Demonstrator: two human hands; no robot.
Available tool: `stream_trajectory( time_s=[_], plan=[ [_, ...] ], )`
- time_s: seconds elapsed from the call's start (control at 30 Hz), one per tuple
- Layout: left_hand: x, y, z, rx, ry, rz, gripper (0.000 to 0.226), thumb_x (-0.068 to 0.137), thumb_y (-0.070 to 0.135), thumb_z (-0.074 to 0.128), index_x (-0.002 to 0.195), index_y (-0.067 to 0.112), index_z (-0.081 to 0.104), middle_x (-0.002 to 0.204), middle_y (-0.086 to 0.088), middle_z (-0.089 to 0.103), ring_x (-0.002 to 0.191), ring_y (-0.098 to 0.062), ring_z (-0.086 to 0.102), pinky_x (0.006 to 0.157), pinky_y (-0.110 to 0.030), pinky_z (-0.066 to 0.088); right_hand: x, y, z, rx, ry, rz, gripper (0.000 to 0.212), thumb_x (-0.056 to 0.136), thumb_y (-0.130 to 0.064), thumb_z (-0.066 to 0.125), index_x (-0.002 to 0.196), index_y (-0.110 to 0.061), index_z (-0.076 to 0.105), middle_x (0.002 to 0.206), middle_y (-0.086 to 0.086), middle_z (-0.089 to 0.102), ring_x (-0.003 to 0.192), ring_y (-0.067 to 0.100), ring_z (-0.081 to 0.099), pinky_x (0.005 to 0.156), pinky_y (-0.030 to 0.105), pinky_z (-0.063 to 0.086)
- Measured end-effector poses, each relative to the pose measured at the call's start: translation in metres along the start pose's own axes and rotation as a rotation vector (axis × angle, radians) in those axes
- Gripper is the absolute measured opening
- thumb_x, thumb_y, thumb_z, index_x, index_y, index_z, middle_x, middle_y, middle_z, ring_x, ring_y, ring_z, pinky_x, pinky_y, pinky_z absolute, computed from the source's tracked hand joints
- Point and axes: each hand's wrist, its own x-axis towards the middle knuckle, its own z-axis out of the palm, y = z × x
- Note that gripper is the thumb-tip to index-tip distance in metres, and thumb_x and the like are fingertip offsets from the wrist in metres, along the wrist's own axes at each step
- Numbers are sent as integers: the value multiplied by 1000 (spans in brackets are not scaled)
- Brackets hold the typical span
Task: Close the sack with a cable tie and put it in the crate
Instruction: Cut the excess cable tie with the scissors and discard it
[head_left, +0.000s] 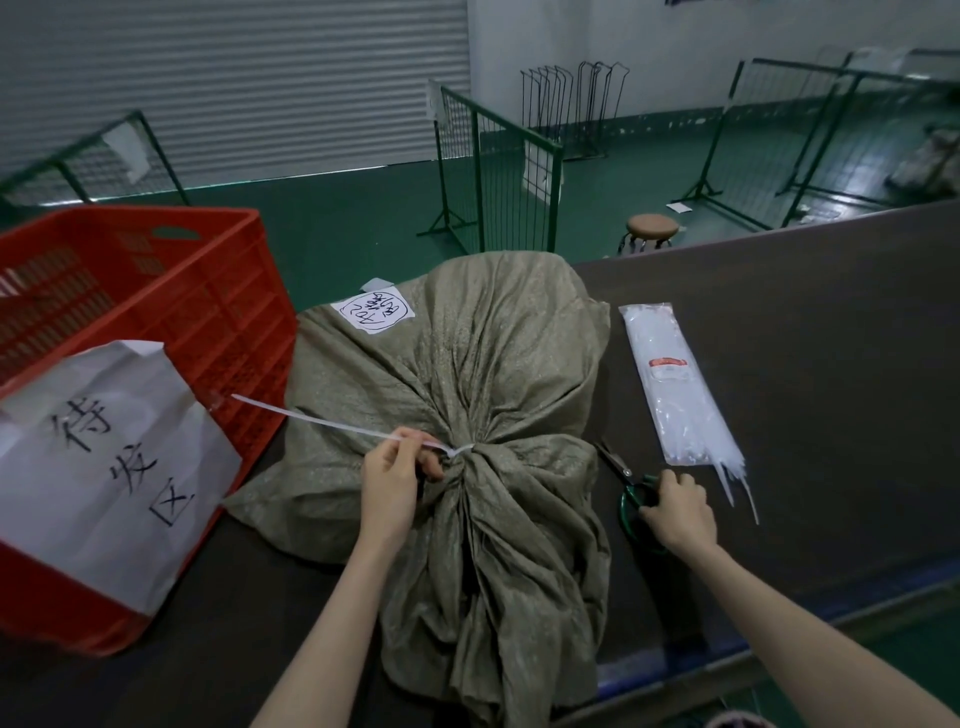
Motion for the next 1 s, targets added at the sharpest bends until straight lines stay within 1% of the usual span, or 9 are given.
stream_trajectory(
  time_s=[0.17,0.23,0.3,0.5,0.57,0.63,0.77,0.9,1.0],
  plan=[
    [-2,2,1,6,-2,12,35,96,-1,40,67,3,58,45,2,56,48,-3,50,59,-11,43,0,1,-4,31,-17,-19,41,79,-24,70,106,-5,47,119,20,54,113,39,52,85,42,45],
    [-2,2,1,5,4,11,34,96,-1,40,67,3,59,45,2,55,47,-3,50,59,-11,42,-1,-1,-7,49,-23,-20,38,79,-22,70,96,-8,40,116,21,57,110,40,56,77,39,44],
    [-2,1,1,11,5,11,34,96,0,41,67,3,59,45,3,54,47,-3,50,59,-11,43,-2,-4,-8,39,-35,-17,41,80,-23,70,93,-10,34,115,21,59,108,40,58,73,37,41],
    [-1,1,-1,24,1,-8,37,96,2,41,65,4,60,47,2,55,49,-5,52,61,-12,44,-4,-10,-12,-10,-65,-11,51,80,-26,70,111,-6,35,119,22,58,111,41,58,80,38,44],
    [-1,1,-1,29,-5,-15,36,97,3,42,66,3,60,47,2,57,50,-5,53,62,-13,44,-5,-11,-13,-37,-55,-40,48,80,-27,69,107,-9,33,119,20,57,110,41,58,80,39,44],
    [-2,2,-1,27,-10,-18,36,97,3,41,66,4,60,46,3,57,50,-5,52,62,-13,44,-6,-9,-15,-6,-37,-50,44,80,-23,68,98,-12,29,119,20,55,109,42,57,79,40,44],
    [-1,4,0,12,1,-25,32,96,2,42,70,3,61,45,4,56,49,-4,53,62,-12,44,-6,-4,-19,130,28,-67,41,79,-18,67,94,-11,29,118,24,51,107,45,55,80,43,43],
    [-3,8,-1,-11,18,-19,23,94,2,47,81,10,64,45,7,48,49,-5,44,55,-15,39,-9,4,-23,164,167,-104,35,80,-16,64,93,-11,32,110,22,50,94,45,58,72,44,43],
    [-7,10,-3,9,15,6,22,94,4,50,83,12,67,49,12,47,52,-2,42,54,-12,36,-8,6,-32,374,294,-51,36,81,-17,68,99,-8,37,112,24,53,99,44,58,73,43,40]
  ],
)
